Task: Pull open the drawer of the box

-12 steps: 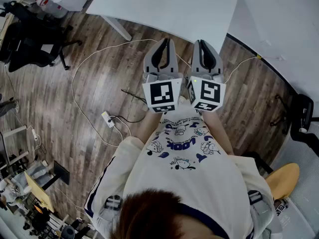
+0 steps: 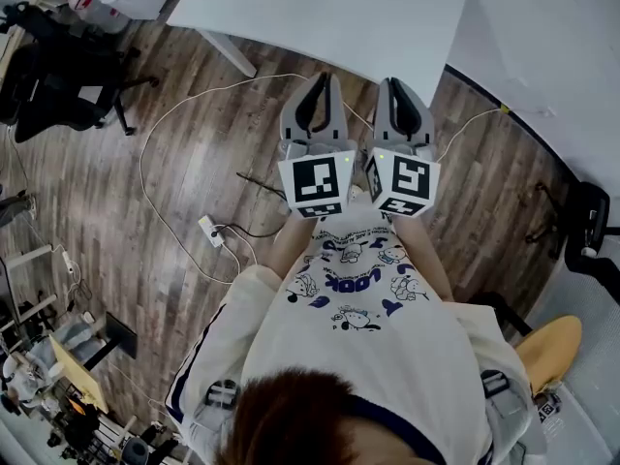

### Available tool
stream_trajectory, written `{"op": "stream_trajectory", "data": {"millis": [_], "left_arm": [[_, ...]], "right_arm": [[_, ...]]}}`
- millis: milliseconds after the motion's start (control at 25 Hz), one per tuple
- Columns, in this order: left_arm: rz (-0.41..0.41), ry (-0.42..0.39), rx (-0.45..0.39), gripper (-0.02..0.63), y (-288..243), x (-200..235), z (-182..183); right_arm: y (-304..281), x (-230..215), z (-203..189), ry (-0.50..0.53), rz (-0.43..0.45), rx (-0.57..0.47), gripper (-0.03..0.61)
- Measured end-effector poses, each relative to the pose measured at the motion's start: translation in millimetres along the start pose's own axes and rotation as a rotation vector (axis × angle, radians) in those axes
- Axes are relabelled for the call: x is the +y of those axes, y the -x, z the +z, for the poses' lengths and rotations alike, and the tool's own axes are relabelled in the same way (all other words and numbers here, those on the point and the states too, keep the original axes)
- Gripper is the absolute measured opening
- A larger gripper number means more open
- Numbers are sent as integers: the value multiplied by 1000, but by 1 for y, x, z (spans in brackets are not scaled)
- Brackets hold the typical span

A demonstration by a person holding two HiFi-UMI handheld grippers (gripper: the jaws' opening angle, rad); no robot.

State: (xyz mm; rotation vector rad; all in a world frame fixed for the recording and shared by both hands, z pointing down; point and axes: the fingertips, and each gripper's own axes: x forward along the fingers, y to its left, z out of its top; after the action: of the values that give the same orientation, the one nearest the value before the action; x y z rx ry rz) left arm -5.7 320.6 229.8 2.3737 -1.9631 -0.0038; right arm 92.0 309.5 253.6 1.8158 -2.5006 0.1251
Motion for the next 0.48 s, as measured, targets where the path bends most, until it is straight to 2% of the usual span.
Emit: {"op": "stream_trajectory", "data": {"millis": [480], "left_arm": [[-44, -6, 23, 25, -27, 20, -7]], "right_arm": [[-32, 8, -7, -12, -35, 20, 44]]}}
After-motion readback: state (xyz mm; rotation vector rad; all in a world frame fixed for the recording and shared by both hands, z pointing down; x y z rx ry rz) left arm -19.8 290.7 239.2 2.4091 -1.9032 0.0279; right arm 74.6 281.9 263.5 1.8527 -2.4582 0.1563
